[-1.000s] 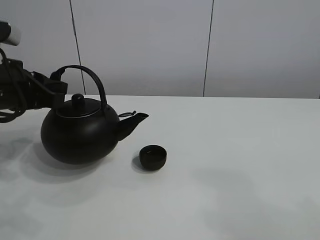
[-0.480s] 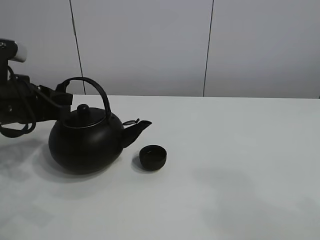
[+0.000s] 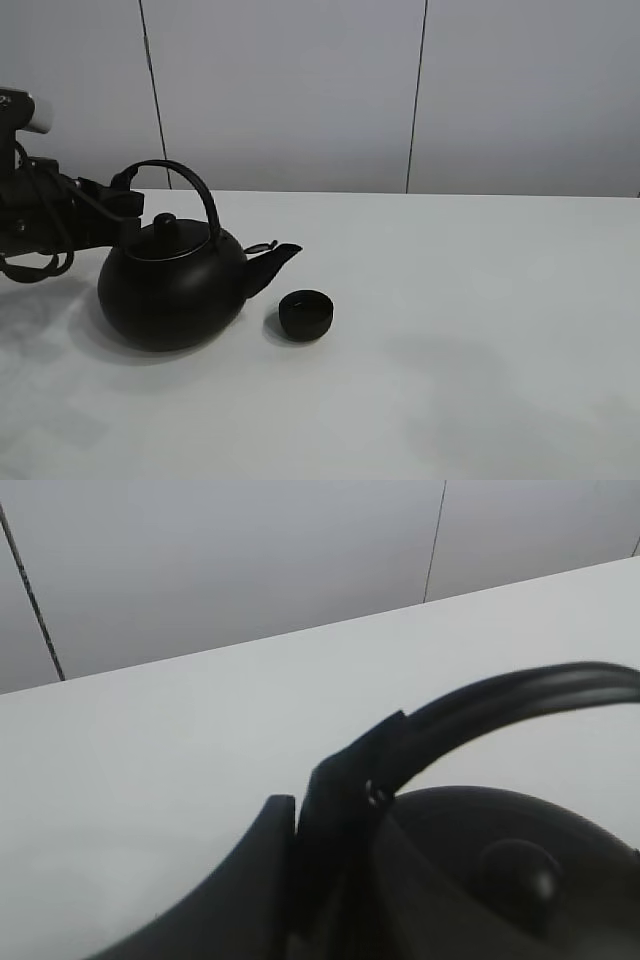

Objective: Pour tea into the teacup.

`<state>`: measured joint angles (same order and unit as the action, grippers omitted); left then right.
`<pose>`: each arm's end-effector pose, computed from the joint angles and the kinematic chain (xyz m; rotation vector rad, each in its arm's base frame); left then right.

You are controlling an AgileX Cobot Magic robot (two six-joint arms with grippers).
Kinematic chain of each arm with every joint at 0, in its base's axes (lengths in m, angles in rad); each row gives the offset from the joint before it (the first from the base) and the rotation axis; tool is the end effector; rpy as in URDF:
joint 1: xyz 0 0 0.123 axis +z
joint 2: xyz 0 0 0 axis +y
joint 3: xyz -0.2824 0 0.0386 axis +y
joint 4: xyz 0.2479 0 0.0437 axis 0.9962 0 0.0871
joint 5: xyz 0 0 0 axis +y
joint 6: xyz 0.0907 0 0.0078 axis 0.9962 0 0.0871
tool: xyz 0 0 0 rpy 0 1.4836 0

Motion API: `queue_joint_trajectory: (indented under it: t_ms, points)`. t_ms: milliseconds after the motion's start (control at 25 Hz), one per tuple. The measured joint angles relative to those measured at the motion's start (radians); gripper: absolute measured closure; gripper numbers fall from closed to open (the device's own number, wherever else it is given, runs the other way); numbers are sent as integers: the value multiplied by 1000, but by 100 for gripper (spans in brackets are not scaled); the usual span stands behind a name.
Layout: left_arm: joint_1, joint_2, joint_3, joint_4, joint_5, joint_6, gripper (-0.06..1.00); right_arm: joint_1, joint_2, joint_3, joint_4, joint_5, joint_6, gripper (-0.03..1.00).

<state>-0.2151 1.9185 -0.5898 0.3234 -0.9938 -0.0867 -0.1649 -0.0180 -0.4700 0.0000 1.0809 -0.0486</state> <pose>0.3063 -0.0917 0.1214 0.4695 1.7852 -0.3328 -0.0049 0.0008 0.2671 0.1208 2.0756 -0.1306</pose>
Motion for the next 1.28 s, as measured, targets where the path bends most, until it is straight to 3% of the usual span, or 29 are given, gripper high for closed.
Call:
queue_joint_trajectory:
  t_ms: [120, 400, 880, 920, 1040, 1280]
  points:
    - [0, 0, 9, 2, -16, -2, 78, 0, 0, 0, 0, 0, 0, 40]
    - [0, -13, 55, -7, -139, -22, 46, 0, 0, 0, 0, 0, 0, 40]
    - [0, -159, 165, -18, -137, 16, 29, 0, 0, 0, 0, 0, 0, 40]
    - [-2, -194, 167, -18, -112, 16, 28, 0, 0, 0, 0, 0, 0, 40]
    - [-17, -328, 145, -20, 103, -3, 26, 0, 0, 0, 0, -2, 0, 40]
    - [-24, -577, -88, -17, 746, -99, 26, 0, 0, 0, 0, -2, 0, 40]
